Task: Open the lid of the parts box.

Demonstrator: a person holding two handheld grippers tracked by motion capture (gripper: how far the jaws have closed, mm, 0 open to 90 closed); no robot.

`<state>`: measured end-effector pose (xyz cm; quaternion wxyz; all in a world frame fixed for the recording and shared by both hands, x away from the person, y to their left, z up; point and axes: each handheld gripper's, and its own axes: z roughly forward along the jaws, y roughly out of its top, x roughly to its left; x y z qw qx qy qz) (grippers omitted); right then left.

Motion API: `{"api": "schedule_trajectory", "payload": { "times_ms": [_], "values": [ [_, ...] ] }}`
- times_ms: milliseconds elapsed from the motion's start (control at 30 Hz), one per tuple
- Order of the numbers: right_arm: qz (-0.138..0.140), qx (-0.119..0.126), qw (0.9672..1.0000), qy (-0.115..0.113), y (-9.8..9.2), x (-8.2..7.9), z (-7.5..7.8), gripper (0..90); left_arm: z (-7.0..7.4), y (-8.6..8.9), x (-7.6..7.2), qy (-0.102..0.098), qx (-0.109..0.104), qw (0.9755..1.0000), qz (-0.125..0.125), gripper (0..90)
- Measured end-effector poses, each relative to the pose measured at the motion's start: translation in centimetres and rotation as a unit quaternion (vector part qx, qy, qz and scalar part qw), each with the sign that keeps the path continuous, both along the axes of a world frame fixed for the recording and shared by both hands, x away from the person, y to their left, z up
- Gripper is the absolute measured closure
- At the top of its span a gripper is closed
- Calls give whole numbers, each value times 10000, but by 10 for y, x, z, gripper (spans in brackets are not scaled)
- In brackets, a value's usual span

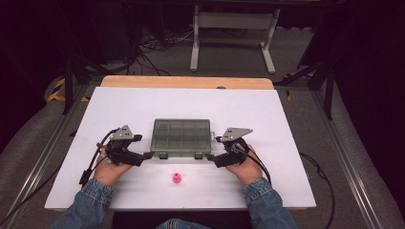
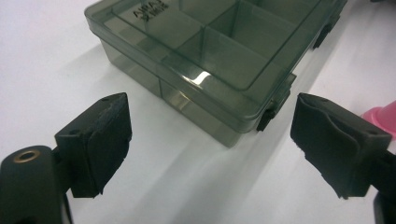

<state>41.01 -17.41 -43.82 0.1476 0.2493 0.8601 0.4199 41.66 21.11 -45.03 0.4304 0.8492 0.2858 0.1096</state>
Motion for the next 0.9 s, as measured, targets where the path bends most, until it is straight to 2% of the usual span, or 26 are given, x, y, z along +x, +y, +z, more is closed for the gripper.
{"api": "schedule_trajectory", "payload": {
  "times_ms": [67, 300, 500, 767, 900],
  "values": [
    [10, -75, 10000, 33, 0, 0, -2, 216, -2, -1, 1, 47, 104, 9999, -35, 137],
    [22, -276, 9994, 193, 2, 0, -7, 236, -5, -3, 1, 105, 201, 9997, -96, 150],
    [56, -426, 9987, 279, 4, -1, -11, 246, -9, -4, 2, 207, 373, 9988, -225, 192],
    [50, -444, 9986, 270, 4, -2, -11, 291, -9, -5, 1, 239, 366, 9985, -325, 251],
    [44, -413, 9989, 220, 3, -3, -10, 368, -9, -4, 1, 253, 282, 9986, -368, 304]
  ]
}}
